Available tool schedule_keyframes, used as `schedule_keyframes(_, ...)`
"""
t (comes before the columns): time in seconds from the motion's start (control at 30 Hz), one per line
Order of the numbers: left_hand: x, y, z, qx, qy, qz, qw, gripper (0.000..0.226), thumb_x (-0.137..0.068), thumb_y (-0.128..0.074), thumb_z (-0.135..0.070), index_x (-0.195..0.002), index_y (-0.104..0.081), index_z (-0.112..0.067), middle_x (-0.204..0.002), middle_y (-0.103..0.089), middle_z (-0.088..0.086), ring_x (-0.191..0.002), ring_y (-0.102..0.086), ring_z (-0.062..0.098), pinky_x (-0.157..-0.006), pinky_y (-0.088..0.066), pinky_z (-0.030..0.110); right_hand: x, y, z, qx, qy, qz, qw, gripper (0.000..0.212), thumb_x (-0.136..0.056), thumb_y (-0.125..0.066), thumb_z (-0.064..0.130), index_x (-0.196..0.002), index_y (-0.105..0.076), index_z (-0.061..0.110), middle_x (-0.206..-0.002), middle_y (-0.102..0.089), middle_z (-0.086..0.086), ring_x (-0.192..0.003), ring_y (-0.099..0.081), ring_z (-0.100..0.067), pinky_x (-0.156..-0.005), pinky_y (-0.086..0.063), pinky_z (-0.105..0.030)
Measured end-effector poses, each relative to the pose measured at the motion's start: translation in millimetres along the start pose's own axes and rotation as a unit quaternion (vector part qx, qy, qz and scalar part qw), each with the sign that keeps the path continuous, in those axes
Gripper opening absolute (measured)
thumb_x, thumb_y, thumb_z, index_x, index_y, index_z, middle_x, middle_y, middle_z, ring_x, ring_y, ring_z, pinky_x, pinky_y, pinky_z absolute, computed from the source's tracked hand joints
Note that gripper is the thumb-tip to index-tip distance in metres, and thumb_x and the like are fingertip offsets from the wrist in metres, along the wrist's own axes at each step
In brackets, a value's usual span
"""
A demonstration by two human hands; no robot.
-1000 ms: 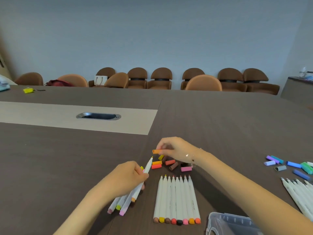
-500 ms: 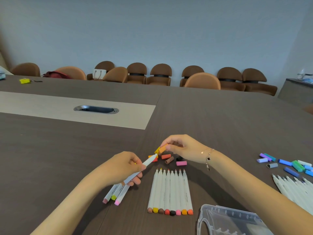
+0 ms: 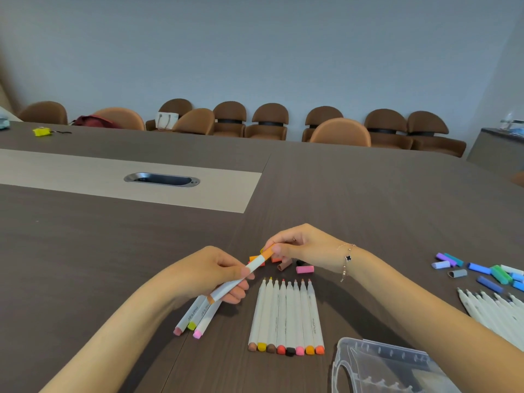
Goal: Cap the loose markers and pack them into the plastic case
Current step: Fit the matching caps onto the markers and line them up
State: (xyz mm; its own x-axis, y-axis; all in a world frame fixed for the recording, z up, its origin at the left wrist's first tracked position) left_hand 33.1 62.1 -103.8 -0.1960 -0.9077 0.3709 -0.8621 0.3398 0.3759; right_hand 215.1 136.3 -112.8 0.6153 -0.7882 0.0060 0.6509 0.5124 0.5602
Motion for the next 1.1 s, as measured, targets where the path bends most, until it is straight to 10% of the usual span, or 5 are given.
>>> schedule_keyframes(0.37, 9, -14, -10, 0.03, -0.011, -0.001, 0.999, 0.016, -0.092, -0.059, -0.016, -0.094, -0.071, -0.007, -0.08, -0.073, 0.007, -0.067, -0.071, 0.013, -0.067, -0.059, 0.024, 9, -1, -2, -0.023, 0.036, -0.017, 0.999, 0.018, -0.094, -0.053, 0.018, -0.102, -0.069, 0.018, -0.097, -0.068, -0.004, -0.086, -0.064, -0.014, -0.075, -0.055, -0.021)
schedule_keyframes(0.6, -8, -31, 13, -0.344, 0.008, -0.192, 0.919, 0.029, -0.089, -0.058, -0.037, -0.102, -0.066, -0.012, -0.071, -0.059, -0.003, -0.068, -0.061, 0.01, -0.062, -0.047, 0.018, 3, 25, -6, 0.198, 0.009, -0.101, 0.975, 0.027, -0.097, -0.045, 0.034, -0.122, -0.056, 0.034, -0.115, -0.051, 0.016, -0.104, -0.049, 0.0, -0.086, -0.04, -0.008)
schedule_keyframes(0.83, -22, -29, 32, -0.378, 0.022, -0.195, 0.905, 0.043, -0.093, -0.054, -0.038, -0.126, -0.042, -0.013, -0.097, -0.056, -0.002, -0.076, -0.056, 0.009, -0.063, -0.047, 0.016, 8, 46, -34, 0.281, -0.05, -0.14, 0.948, 0.022, -0.095, -0.05, 0.021, -0.113, -0.063, 0.026, -0.124, -0.052, 0.004, -0.109, -0.047, -0.007, -0.09, -0.036, -0.015)
schedule_keyframes(0.97, -22, -39, 25, -0.367, -0.007, -0.162, 0.916, 0.027, -0.098, -0.047, -0.03, -0.119, -0.05, -0.013, -0.126, -0.057, 0.003, -0.125, -0.05, 0.015, -0.101, -0.043, 0.025, 4, 31, -38, 0.321, -0.034, -0.071, 0.944, 0.018, -0.093, -0.056, 0.022, -0.105, -0.068, 0.027, -0.116, -0.056, 0.008, -0.11, -0.042, -0.005, -0.104, -0.036, -0.028)
schedule_keyframes(1.1, -19, -45, 18, -0.344, -0.019, -0.145, 0.927, 0.023, -0.093, -0.051, -0.04, -0.078, -0.054, -0.024, -0.07, -0.054, -0.009, -0.077, -0.058, 0.005, -0.115, -0.02, 0.027, -8, 14, -37, 0.335, -0.022, -0.033, 0.941, 0.021, -0.091, -0.058, 0.027, -0.11, -0.067, 0.028, -0.119, -0.056, 0.004, -0.112, -0.04, -0.009, -0.099, -0.038, -0.029)
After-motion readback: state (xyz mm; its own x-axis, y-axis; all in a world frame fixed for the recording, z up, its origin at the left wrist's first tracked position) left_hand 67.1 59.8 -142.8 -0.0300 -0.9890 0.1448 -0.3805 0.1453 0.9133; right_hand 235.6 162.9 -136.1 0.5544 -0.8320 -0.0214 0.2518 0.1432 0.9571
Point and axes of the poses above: each hand's wrist, its own x-axis away from the middle knuckle, its own y-axis out of the back of the hand, z = x × y, the point moved 3 cm from there along -x, towards the middle knuckle
